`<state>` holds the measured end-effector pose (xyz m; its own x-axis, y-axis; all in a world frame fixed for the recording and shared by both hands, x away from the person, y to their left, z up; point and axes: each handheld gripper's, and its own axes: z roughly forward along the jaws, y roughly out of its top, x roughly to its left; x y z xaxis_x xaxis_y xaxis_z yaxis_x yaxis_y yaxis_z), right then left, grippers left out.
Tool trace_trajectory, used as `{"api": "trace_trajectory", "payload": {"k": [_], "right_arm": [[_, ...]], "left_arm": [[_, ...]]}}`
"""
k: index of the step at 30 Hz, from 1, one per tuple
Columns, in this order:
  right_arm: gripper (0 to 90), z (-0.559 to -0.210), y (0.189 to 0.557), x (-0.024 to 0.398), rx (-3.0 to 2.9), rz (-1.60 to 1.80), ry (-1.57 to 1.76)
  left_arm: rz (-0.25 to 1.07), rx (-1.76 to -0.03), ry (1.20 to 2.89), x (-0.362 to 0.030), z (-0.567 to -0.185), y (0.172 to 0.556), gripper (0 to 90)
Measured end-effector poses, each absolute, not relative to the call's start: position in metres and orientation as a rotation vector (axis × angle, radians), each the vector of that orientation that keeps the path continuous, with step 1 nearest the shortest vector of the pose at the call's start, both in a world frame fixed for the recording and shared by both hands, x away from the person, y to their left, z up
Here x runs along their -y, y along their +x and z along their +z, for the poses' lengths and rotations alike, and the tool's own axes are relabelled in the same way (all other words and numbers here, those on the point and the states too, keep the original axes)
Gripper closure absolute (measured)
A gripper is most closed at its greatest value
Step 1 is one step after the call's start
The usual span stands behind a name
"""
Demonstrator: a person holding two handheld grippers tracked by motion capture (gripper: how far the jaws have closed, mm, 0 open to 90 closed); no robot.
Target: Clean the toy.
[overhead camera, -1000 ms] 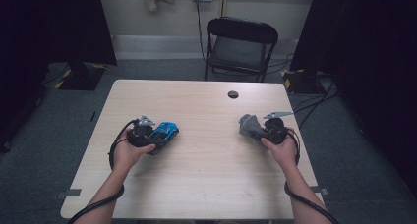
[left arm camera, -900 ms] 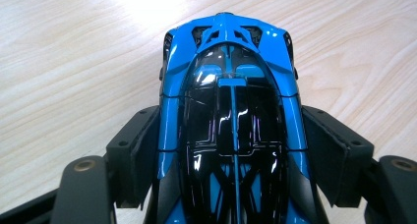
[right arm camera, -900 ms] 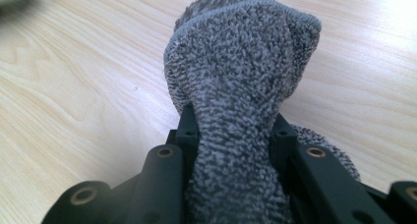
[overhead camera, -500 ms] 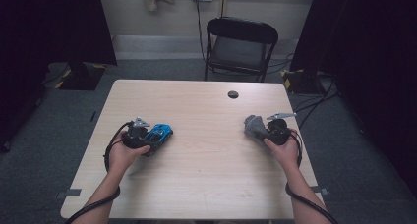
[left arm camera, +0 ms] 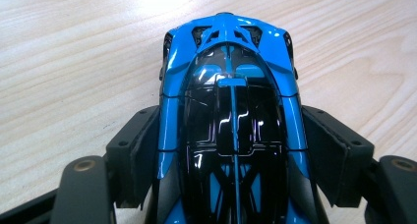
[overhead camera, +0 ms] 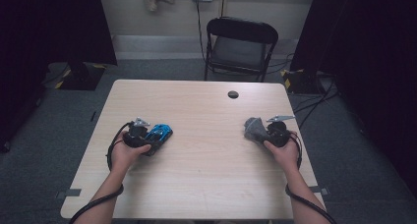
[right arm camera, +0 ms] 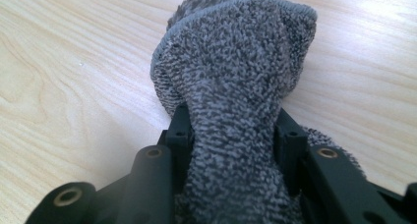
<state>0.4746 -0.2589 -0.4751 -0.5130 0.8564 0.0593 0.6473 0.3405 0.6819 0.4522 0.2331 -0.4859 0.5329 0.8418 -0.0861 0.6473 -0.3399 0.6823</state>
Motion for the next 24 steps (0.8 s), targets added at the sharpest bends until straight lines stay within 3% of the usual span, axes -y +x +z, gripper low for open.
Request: {"api": "trace_trajectory", "payload": {"k": [8,9,14,24], "right_arm": [[50.5,-0.476,0.477,0.255,-2.295,0.954,1.344],[44.3,-0.476,0.477,0.253,-2.297,0.942,1.349],[32.8,-0.475,0.477,0.251,-2.293,0.938,1.336],[26.3,-0.468,0.473,0.249,-2.297,0.952,1.301]], "left_arm": [[0.371,-1.185,2.106,-0.232,-0.487,0.456,27.8],[0.373,-1.18,2.108,-0.231,-0.487,0.456,27.7],[0.367,-1.186,2.11,-0.232,-0.487,0.456,27.3],[0.374,-1.184,2.081,-0.23,-0.476,0.454,22.7]]}}
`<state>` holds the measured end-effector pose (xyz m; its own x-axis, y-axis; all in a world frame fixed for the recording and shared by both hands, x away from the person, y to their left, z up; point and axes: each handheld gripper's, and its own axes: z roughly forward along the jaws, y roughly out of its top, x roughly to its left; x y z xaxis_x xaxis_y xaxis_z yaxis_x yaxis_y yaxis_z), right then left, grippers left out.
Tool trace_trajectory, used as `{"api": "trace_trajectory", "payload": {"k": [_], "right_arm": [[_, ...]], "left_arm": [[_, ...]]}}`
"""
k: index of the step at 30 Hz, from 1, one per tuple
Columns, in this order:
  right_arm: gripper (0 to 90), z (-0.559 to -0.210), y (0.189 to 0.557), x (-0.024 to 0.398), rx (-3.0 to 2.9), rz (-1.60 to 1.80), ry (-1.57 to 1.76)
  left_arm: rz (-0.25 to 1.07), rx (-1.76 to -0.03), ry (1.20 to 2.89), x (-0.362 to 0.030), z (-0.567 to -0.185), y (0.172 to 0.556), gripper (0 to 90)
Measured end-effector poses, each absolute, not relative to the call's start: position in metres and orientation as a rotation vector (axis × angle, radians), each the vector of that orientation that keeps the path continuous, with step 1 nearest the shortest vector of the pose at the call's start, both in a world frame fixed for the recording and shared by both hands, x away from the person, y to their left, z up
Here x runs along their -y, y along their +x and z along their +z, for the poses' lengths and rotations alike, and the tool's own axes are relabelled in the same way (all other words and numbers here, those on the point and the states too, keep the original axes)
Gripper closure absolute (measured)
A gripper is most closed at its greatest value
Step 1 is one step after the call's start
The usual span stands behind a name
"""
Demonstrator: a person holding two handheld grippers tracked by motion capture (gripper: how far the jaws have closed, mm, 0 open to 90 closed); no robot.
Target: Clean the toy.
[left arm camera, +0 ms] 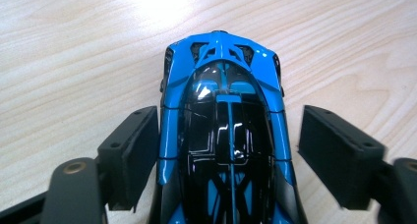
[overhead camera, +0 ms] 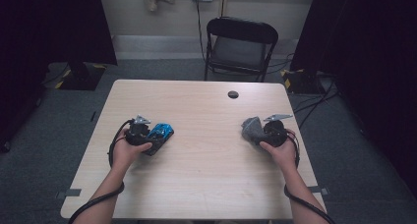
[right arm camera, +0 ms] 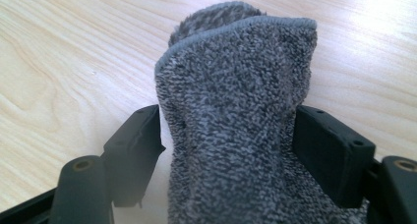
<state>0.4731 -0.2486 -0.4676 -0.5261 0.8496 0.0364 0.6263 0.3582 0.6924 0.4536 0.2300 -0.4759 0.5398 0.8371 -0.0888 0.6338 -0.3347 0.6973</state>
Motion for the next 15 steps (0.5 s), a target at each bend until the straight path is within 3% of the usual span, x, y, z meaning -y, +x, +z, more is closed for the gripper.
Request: {"api": "trace_trajectory", "payload": {"k": [15], "right_arm": [[23.1,-0.448,0.464,0.246,-2.311,0.994,1.258]], "left_arm": [[0.387,-1.173,2.045,-0.242,-0.46,0.437,21.4]]}}
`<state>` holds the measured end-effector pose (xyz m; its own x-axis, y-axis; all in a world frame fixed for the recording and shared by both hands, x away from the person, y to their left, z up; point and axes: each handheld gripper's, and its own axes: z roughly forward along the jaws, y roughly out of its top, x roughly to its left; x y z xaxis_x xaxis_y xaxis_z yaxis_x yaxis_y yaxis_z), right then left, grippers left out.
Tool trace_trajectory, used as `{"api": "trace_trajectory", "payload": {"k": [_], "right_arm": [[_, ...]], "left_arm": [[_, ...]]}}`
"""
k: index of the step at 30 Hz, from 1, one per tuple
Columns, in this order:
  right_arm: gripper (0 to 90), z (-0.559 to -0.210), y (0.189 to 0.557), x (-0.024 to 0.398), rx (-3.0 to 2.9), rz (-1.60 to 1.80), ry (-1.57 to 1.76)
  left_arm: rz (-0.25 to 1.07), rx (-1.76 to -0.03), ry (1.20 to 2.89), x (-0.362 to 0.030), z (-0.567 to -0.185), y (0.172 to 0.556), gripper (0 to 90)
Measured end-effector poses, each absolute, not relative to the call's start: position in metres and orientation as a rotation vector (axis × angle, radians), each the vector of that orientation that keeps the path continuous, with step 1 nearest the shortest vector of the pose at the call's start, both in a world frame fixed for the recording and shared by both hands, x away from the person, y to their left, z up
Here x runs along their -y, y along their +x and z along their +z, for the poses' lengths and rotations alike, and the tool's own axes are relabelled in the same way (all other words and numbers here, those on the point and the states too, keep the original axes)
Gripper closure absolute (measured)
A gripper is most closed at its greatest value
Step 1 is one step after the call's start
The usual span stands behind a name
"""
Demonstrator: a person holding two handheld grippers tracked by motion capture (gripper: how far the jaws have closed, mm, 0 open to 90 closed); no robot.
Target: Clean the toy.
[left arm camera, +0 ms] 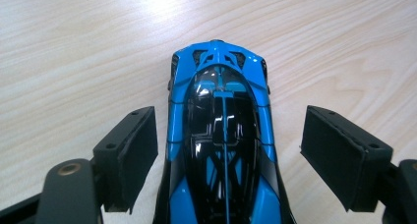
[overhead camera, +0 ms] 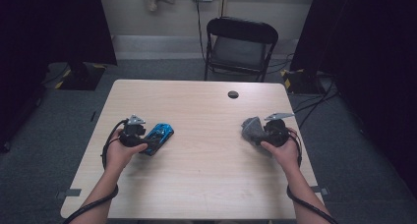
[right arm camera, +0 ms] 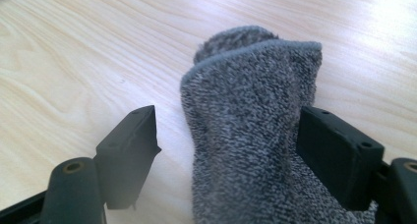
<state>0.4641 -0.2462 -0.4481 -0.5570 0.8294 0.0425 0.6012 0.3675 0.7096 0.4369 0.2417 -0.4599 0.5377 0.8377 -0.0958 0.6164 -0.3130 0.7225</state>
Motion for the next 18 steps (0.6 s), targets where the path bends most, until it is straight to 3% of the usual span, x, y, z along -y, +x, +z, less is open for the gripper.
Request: {"api": "trace_trajectory", "payload": {"k": [18], "right_arm": [[21.5,-0.43,0.442,0.237,-2.338,1.063,1.189]], "left_arm": [[0.366,-1.09,2.036,-0.239,-0.442,0.407,22.1]]}}
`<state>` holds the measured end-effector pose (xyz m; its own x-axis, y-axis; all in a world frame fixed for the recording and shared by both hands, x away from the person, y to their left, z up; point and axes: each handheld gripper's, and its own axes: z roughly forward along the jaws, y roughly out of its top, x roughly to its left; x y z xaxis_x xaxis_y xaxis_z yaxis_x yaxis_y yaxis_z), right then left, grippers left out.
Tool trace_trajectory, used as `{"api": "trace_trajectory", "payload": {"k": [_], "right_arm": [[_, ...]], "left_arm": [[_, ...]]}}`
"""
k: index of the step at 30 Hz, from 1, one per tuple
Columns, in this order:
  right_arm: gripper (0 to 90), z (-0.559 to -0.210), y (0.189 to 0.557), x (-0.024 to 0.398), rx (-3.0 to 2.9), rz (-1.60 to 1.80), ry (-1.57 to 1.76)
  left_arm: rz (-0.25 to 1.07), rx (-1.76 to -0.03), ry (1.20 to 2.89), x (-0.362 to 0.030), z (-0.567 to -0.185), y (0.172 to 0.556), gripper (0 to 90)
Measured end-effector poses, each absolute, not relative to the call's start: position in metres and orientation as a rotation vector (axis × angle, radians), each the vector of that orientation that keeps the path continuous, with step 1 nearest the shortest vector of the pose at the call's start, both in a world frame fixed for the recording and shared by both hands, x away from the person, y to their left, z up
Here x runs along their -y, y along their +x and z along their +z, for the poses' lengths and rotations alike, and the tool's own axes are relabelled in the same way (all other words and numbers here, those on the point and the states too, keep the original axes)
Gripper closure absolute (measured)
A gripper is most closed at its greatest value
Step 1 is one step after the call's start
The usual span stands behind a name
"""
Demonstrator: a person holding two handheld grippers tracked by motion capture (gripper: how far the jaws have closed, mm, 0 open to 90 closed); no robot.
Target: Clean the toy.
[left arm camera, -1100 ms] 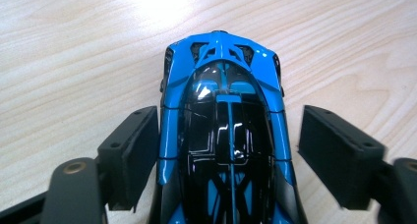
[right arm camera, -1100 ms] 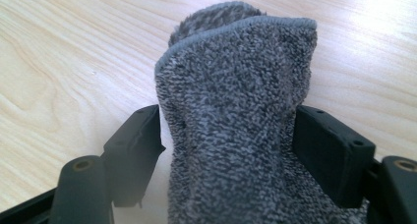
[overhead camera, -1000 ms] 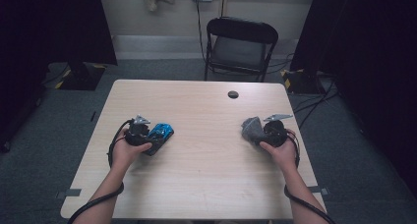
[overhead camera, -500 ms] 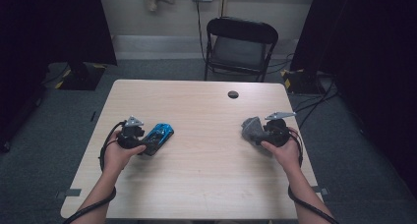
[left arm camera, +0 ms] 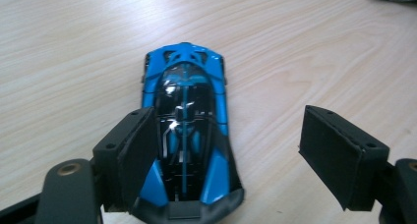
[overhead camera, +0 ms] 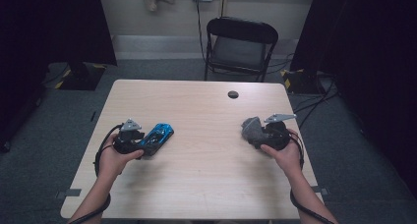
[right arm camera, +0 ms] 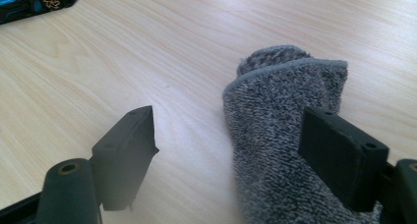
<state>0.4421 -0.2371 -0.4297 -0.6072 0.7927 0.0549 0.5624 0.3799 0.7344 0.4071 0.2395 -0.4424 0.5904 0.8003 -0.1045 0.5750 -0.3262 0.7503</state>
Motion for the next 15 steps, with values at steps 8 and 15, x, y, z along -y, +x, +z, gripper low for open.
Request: {"api": "trace_trajectory", "payload": {"k": [8,15], "right_arm": [[21.8,-0.431,0.434,0.228,-2.372,1.11,1.146],[21.7,-0.429,0.427,0.217,-2.407,1.121,1.1]], "left_arm": [[0.336,-1.043,2.045,-0.227,-0.443,0.4,22.4],[0.323,-1.002,2.035,-0.214,-0.44,0.393,22.6]]}}
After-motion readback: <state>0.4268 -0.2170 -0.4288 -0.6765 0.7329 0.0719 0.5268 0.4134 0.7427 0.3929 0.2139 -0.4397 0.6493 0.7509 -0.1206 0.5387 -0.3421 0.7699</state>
